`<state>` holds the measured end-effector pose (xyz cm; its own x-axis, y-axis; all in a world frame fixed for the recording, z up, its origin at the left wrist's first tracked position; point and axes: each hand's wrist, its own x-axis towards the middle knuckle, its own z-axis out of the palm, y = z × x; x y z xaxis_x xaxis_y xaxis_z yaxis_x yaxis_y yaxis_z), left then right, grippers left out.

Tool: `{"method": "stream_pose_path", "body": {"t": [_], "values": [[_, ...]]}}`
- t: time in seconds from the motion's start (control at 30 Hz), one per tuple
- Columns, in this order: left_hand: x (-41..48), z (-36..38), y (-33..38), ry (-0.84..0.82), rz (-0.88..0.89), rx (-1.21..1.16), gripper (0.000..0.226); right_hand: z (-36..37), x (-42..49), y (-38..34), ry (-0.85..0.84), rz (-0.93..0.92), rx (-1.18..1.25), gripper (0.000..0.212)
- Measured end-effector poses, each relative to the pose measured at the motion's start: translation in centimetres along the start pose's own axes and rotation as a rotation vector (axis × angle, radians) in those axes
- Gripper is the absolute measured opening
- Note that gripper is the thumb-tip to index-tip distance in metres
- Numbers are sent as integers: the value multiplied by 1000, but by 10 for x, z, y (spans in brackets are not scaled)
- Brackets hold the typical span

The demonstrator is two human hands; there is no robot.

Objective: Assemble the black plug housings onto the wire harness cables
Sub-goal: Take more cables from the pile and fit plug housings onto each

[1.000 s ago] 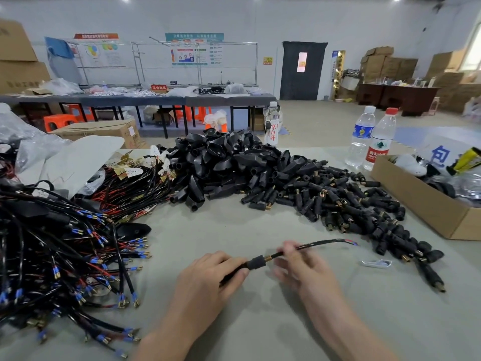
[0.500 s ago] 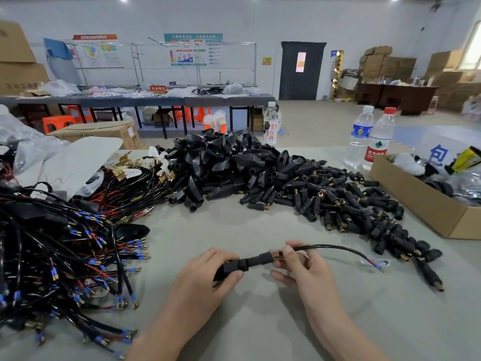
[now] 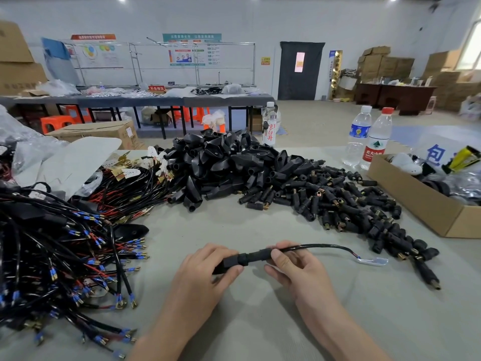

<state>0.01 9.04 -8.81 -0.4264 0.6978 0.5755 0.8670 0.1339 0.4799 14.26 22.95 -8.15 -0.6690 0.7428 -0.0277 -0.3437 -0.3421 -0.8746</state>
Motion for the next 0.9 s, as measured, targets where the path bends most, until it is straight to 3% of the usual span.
{"method": "stream_pose_path", "body": {"t": [0.1, 0.5, 0.9], "values": [[-1, 1, 3, 20, 14, -2, 25, 0, 0, 0, 6, 13, -9, 25], [-1, 2, 4, 28, 5, -102, 19, 8, -5, 2, 14, 5, -97, 17], [0, 5, 1, -24, 11, -120, 28, 12, -7, 5, 31, -44, -207, 10]]}}
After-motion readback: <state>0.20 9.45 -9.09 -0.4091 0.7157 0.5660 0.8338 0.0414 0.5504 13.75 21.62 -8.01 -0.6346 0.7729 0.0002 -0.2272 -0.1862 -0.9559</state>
